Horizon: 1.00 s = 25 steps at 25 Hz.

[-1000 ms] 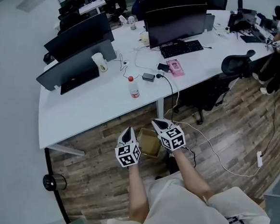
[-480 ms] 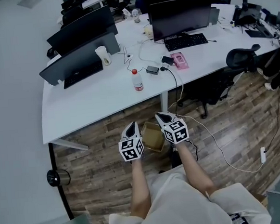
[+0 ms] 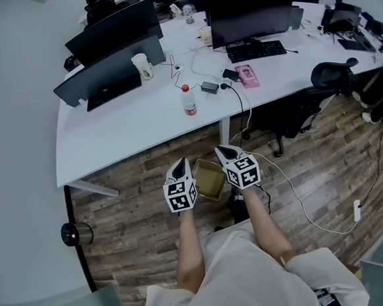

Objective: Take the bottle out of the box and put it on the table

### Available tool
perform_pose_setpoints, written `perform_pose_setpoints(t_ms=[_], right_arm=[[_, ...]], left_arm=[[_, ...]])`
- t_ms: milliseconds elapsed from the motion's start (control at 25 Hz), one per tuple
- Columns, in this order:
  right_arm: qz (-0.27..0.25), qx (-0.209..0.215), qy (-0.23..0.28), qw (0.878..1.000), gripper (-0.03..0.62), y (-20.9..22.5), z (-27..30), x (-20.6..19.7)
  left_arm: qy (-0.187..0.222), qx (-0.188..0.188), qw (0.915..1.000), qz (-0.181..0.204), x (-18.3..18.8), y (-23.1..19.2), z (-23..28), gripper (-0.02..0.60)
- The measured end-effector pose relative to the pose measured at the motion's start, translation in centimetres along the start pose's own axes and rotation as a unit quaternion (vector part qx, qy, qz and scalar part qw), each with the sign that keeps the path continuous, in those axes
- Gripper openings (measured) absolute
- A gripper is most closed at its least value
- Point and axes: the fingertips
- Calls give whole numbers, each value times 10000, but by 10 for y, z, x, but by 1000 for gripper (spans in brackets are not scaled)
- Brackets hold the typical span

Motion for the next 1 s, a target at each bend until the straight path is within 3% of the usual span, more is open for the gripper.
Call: perform_pose_setpoints(t_ms=[480,1000], right_arm=[[-29,124,5,9999,37,-9,-1,-1],[-111,207,-60,9997,37,-10,0,-1]], left_arm=[[28,-62,9996,288,2,7,-5,14],[133,-199,9991,338,6,16,-5,14]])
Point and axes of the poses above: the fingertips, and each gripper's own axes: z forward along the fingers, y to its right, x out of its top, and after that the axes turned 11 degrees about x, right-handed
